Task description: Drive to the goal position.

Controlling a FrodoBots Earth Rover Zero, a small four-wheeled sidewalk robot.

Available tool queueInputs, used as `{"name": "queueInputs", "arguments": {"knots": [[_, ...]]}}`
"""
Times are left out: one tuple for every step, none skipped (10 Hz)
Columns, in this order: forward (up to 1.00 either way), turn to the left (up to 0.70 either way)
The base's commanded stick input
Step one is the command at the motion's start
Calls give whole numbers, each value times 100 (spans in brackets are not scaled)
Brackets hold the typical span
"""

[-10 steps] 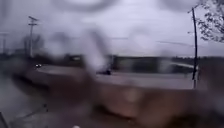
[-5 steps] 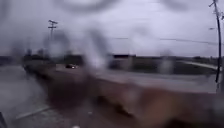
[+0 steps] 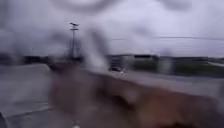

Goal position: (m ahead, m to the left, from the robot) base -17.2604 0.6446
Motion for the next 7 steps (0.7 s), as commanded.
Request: {"name": "queueInputs", "arguments": {"knots": [[0,70],[0,70],[0,70],[0,70],[0,68],[0,23],[0,0]]}}
